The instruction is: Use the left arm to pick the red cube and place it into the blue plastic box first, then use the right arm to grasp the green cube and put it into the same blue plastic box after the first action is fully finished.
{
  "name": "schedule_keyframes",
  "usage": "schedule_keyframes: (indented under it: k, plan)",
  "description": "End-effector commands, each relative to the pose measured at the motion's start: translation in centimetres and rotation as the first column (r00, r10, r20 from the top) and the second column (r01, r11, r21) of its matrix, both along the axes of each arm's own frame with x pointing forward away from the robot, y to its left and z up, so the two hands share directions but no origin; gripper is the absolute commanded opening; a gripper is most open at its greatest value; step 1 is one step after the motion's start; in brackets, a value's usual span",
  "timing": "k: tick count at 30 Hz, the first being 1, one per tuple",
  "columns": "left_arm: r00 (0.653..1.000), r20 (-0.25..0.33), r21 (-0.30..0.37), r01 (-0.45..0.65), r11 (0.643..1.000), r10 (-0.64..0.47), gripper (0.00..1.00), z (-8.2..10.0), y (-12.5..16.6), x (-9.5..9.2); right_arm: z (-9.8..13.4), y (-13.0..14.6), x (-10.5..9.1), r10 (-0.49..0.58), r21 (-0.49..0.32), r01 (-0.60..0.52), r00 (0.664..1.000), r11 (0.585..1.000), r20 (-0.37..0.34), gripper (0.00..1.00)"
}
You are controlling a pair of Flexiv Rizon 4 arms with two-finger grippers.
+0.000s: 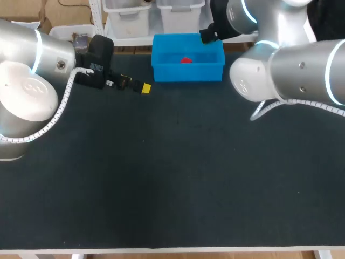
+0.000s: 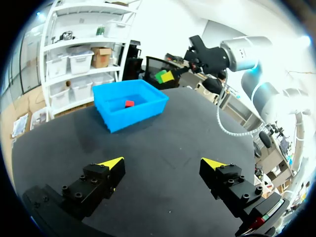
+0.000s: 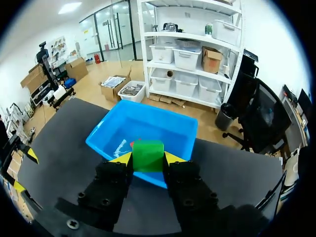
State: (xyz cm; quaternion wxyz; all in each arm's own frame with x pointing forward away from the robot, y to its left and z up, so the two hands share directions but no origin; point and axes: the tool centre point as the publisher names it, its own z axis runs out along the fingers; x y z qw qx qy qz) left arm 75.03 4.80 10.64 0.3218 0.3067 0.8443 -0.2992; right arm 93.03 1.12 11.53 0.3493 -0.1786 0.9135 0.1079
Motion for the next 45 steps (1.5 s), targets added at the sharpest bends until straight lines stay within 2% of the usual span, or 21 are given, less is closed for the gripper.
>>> schedule_keyframes:
  k: [1, 3, 4, 5, 6, 7, 14, 18, 27, 32, 37, 45]
  plan:
    - [1.000, 0.008, -0.009, 0.001, 1.000, -0.001, 1.00, -0.2, 0.2, -0.1, -0.6, 0.7, 2.3, 0.017, -0.018, -0.018, 0.997, 1.000, -0.069, 0.00]
    - [1.000, 0.008, -0.009, 0.001, 1.000, -0.001, 1.00, -0.2, 0.2, -0.1, -0.9, 0.8, 2.5, 0.011, -0.009, -0.011, 0.996, 1.000, -0.088, 0.00]
    - [1.000, 0.008, -0.009, 0.001, 1.000, -0.001, 1.00, -0.2, 0.2, -0.1, -1.1, 0.7, 2.6, 0.006, -0.011, -0.007, 0.996, 1.000, -0.094, 0.05]
    - [1.000, 0.008, -0.009, 0.001, 1.000, -0.001, 1.00, -0.2, 0.2, -0.1, -1.3, 0.7, 2.7, -0.003, -0.009, 0.002, 0.995, 1.000, -0.097, 0.35]
    - [1.000, 0.008, -0.009, 0.001, 1.000, -0.001, 1.00, -0.2, 0.2, -0.1, -1.4, 0.6, 2.7, -0.010, -0.002, 0.010, 0.994, 1.000, -0.104, 0.85]
    - [1.000, 0.008, -0.009, 0.001, 1.000, -0.001, 1.00, -0.2, 0.2, -0.1, -1.4, 0.6, 2.7, -0.011, -0.001, 0.011, 0.994, 1.000, -0.105, 1.00]
    - [1.000, 0.008, -0.009, 0.001, 1.000, -0.001, 1.00, -0.2, 0.2, -0.1, -0.4, 0.0, 1.2, -0.004, 0.015, 0.005, 0.997, 1.000, -0.072, 1.00]
    - [1.000, 0.008, -0.009, 0.001, 1.000, -0.001, 1.00, -0.2, 0.2, -0.1, 0.9, -0.8, -0.7, -0.012, 0.029, 0.013, 0.999, 0.999, -0.053, 1.00]
    - [1.000, 0.008, -0.009, 0.001, 1.000, -0.001, 1.00, -0.2, 0.2, -0.1, 2.0, -2.9, -5.5, -0.042, 0.025, 0.045, 0.994, 0.999, -0.101, 1.00]
    - [1.000, 0.008, -0.009, 0.001, 1.000, -0.001, 1.00, -0.2, 0.2, -0.1, 2.0, -3.8, -7.4, -0.048, 0.064, 0.055, 0.992, 0.996, -0.119, 1.00]
    - [1.000, 0.008, -0.009, 0.001, 1.000, -0.001, 1.00, -0.2, 0.2, -0.1, 2.1, -4.0, -8.2, -0.042, 0.094, 0.053, 0.992, 0.994, -0.116, 1.00]
    - [1.000, 0.008, -0.009, 0.001, 1.000, -0.001, 1.00, -0.2, 0.2, -0.1, 2.1, -4.0, -8.2, -0.042, 0.094, 0.053, 0.992, 0.994, -0.116, 1.00]
